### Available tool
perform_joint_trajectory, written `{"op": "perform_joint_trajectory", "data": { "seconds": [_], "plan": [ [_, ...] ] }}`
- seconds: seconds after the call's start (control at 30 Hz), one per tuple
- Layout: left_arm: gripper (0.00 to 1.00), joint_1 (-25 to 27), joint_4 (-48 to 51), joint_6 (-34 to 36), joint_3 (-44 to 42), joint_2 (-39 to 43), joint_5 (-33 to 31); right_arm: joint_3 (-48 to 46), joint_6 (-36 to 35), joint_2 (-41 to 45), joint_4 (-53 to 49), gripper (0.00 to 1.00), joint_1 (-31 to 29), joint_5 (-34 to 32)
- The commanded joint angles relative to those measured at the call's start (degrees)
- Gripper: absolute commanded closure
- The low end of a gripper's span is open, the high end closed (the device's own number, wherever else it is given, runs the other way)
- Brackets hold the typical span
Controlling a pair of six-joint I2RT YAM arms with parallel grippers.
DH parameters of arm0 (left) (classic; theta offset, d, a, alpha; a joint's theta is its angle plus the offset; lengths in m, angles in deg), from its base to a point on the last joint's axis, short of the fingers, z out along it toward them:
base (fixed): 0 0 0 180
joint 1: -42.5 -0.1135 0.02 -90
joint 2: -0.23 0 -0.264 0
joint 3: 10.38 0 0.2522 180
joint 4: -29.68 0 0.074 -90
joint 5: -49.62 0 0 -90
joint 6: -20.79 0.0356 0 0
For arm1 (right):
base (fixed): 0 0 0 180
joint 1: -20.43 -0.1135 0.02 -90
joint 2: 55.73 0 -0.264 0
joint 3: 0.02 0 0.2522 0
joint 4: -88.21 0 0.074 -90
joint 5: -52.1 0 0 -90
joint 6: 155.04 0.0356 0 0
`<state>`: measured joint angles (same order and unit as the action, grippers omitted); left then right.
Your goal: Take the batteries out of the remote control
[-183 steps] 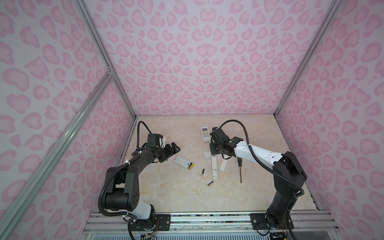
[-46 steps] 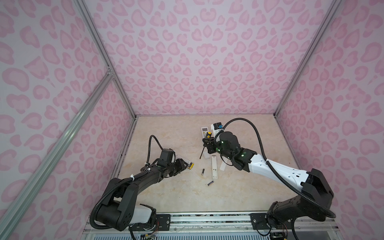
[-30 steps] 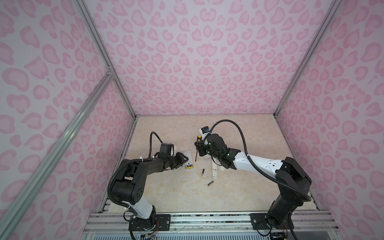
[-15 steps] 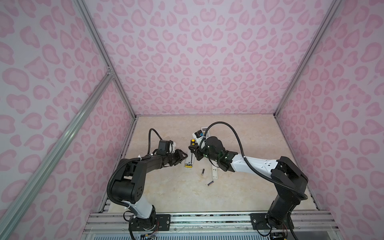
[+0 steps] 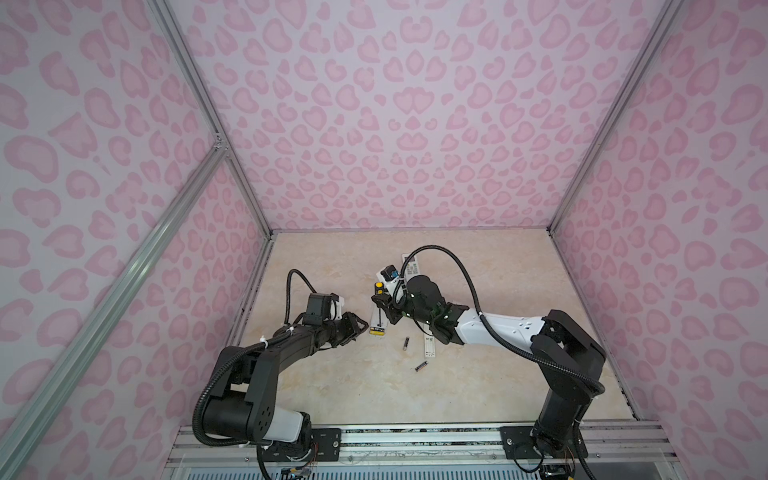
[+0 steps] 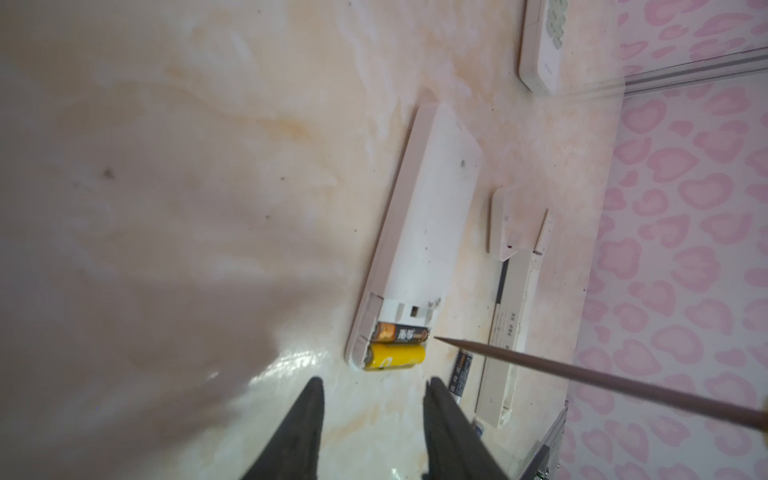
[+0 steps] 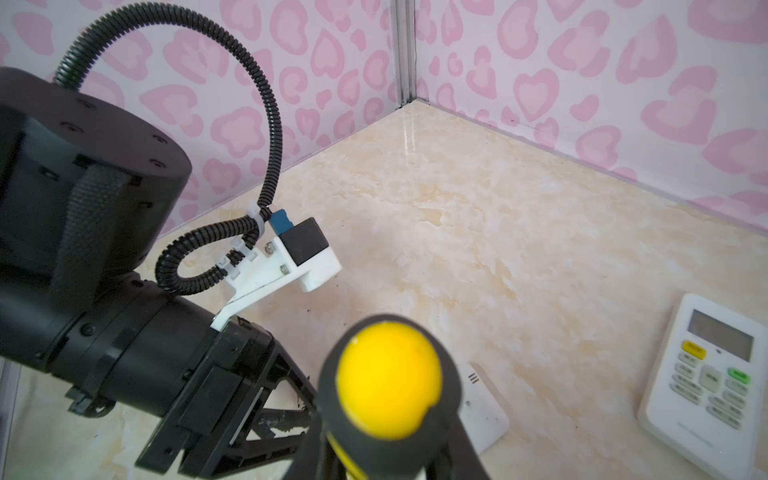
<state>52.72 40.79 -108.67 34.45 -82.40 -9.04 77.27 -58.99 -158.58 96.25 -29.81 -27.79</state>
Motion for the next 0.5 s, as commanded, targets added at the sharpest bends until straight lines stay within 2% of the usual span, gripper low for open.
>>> {"op": "perform_joint_trajectory", "data": {
  "seconds": [0.0, 0.47],
  "plan": [
    [0.58, 0.2, -0.2, -1.0, -1.3, 1.1, 0.6, 0.0, -2.1, -0.5, 1.6, 1.00, -0.1, 0.3],
    [0.61, 3.2, -1.4, -2.7, -0.8, -1.1, -0.6, -0.4, -1.7, -2.0, 2.9, 1.00, -0.3, 3.2]
  ]
}}
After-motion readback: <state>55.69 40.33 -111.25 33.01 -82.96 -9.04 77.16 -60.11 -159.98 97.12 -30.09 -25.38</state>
